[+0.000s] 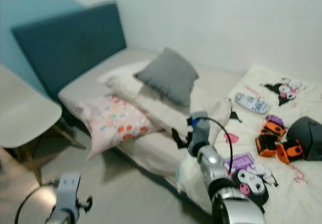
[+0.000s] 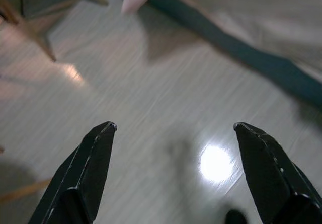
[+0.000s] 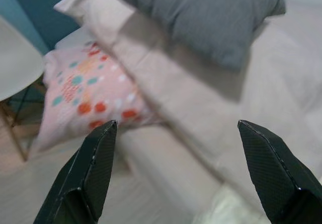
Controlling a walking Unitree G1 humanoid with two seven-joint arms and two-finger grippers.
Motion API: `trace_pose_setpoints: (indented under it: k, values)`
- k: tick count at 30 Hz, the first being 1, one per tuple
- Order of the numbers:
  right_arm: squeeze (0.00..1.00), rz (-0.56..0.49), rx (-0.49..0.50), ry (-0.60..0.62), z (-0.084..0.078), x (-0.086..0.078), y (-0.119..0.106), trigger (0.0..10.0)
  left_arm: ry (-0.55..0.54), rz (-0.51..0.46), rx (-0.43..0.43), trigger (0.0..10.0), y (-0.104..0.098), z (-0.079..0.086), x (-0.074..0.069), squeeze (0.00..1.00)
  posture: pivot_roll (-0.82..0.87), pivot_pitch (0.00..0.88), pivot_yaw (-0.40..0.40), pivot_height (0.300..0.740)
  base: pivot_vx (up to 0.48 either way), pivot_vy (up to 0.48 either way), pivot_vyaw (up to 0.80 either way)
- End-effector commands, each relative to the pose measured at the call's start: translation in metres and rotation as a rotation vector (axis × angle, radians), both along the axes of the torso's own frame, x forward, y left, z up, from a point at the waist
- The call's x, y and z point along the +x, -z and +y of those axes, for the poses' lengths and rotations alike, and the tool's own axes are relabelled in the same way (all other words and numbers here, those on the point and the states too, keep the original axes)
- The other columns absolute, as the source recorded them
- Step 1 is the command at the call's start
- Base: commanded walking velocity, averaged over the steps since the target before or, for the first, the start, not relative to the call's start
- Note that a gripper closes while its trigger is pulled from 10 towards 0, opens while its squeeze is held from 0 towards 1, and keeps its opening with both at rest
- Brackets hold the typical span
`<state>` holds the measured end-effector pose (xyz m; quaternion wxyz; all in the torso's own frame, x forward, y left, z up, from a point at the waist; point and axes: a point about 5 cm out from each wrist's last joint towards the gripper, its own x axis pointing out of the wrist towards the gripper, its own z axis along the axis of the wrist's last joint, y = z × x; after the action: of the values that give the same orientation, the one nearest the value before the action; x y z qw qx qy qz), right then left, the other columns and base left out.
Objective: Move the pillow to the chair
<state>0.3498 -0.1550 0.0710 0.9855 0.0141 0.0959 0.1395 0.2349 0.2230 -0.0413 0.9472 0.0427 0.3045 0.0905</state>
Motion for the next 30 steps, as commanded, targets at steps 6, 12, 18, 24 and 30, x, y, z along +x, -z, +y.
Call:
trace_pose_setpoints:
  k: [6, 12, 18, 24, 30]
  values:
    - [0.00, -0.063, 0.013, -0.002, 0.008, 0.011, -0.018, 10.0, 0.005, -0.068, -0.002, 10.0, -0.012, 0.002, 0.014, 0.00, -0.14, 0.000, 0.037, 0.740, 0.480, 0.000, 0.00]
    - [0.00, -0.118, 0.017, -0.015, 0.008, 0.016, -0.030, 10.0, 0.009, -0.117, -0.010, 10.0, -0.022, 0.001, 0.026, 0.00, -0.14, 0.000, 0.036, 0.740, 0.480, 0.000, 0.00]
    - [0.00, -0.228, -0.054, 0.002, 0.005, 0.026, -0.054, 10.0, 0.013, -0.182, -0.027, 10.0, -0.033, -0.001, 0.038, 0.00, -0.14, 0.000, 0.034, 0.740, 0.480, 0.000, 0.00]
    - [0.00, -0.265, -0.186, 0.050, -0.003, 0.031, -0.066, 10.0, 0.023, -0.202, -0.042, 10.0, -0.036, -0.002, 0.041, 0.00, -0.14, 0.003, 0.035, 0.740, 0.437, 0.000, 0.00]
    - [0.00, -0.154, -0.407, 0.049, -0.013, 0.027, -0.046, 10.0, 0.024, -0.217, -0.068, 10.0, -0.037, -0.001, 0.040, 0.00, -0.14, 0.012, 0.030, 0.740, 0.105, 0.000, 0.00]
